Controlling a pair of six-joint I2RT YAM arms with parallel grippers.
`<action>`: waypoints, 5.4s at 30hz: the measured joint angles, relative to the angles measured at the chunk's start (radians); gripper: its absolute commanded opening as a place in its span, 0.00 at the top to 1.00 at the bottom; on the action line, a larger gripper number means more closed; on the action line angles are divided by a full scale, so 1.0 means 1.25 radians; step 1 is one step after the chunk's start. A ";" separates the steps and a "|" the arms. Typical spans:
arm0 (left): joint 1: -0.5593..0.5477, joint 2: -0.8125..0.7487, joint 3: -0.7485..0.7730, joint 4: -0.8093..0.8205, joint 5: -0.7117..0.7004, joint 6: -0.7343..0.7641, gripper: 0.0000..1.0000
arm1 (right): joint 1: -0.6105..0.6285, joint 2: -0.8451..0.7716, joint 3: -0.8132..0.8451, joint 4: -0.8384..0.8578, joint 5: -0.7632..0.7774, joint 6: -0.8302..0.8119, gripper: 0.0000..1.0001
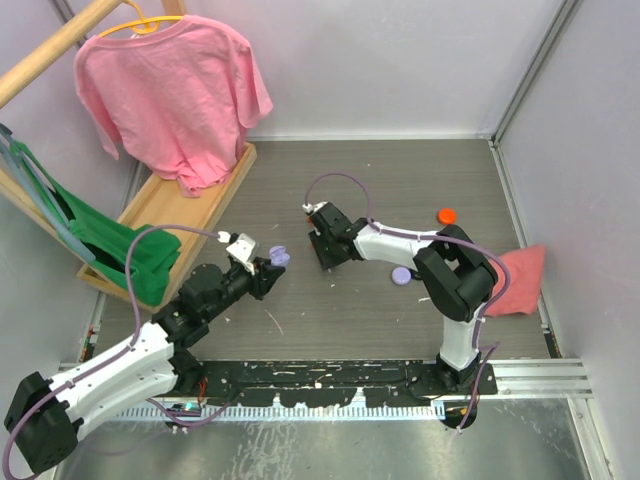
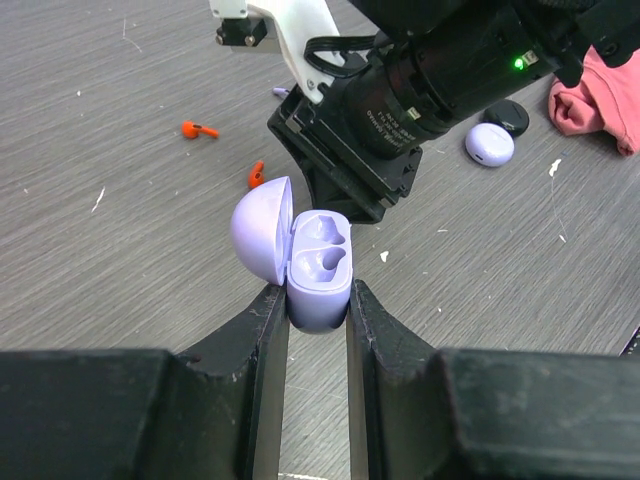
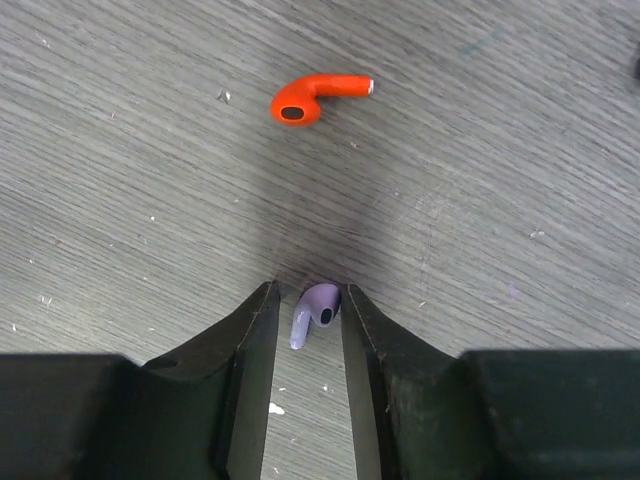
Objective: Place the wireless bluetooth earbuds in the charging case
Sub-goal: Pick up the earbud from the center of the board, then place the earbud in the charging case, then move the earbud to the center of the board.
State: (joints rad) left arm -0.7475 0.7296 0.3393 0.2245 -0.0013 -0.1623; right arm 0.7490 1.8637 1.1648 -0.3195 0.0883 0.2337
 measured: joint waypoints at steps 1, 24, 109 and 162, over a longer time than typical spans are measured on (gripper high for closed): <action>0.000 -0.003 0.000 0.000 0.000 0.000 0.99 | 0.003 0.002 0.005 -0.009 0.003 0.000 0.63; 0.000 -0.045 -0.002 -0.004 0.001 0.005 0.93 | 0.039 0.031 0.066 -0.111 0.040 -0.029 0.79; 0.000 0.015 -0.066 0.385 0.244 -0.103 0.99 | 0.052 -0.600 -0.488 0.870 -0.393 0.081 0.88; 0.000 -0.056 -0.079 0.256 0.132 -0.031 1.00 | -0.019 -0.624 -0.407 0.495 -0.154 -0.038 0.40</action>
State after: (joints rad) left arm -0.7475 0.6598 0.2401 0.5442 0.1642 -0.2012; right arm 0.7250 1.0840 0.6559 0.2993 -0.1047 0.1867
